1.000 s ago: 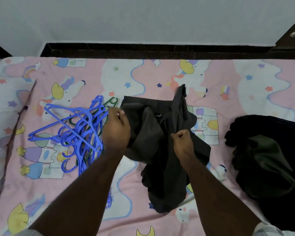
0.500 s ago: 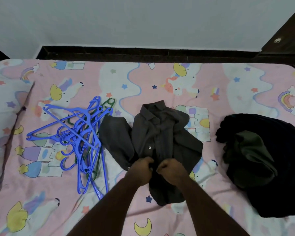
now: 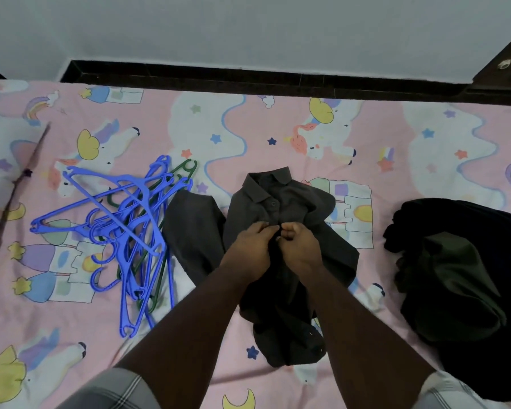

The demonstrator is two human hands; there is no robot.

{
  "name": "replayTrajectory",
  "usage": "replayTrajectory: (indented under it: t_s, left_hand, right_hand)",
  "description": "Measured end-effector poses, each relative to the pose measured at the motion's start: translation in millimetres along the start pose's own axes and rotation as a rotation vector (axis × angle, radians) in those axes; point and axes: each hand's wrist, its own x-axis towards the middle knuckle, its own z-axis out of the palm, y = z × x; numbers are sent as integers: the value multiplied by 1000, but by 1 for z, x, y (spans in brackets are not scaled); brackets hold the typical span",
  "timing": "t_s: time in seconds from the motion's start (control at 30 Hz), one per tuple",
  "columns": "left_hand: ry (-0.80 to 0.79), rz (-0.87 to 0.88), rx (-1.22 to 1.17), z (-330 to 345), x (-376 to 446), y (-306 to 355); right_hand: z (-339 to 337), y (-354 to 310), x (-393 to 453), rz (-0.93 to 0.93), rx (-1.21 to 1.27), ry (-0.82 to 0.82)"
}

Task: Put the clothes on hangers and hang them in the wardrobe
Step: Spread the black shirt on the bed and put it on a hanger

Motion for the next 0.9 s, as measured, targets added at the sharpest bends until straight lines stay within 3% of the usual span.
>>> replayTrajectory:
  t_s: [0.17, 0.27, 0.4, 0.53, 0.63, 0.73, 0.8, 0.9]
  left_hand:
    - [-136, -263, -80, 8, 16, -15]
    - [-68, -337, -131, 13, 20, -22]
    - [68, -358, -99, 20, 24, -19]
    - [131, -353, -48, 25, 29, -18]
    - [288, -384, -162, 24, 31, -15]
    - [486, -557, -460, 23, 29, -5]
    - [435, -558, -485, 30, 27, -2]
    - [242, -524, -377, 39, 22, -1]
  right_hand:
    - [0, 28, 21, 87, -91, -45]
    - [-2, 50, 20, 98, -191, -24]
    - [9, 45, 21, -97, -279, 83]
    - [10, 34, 32, -132, -439, 27]
    - [-2, 39, 30, -37, -267, 156]
    - [-5, 40, 8, 43, 55, 305]
    - [1, 47, -7, 80, 89, 247]
    - [9, 56, -16, 77, -66, 35]
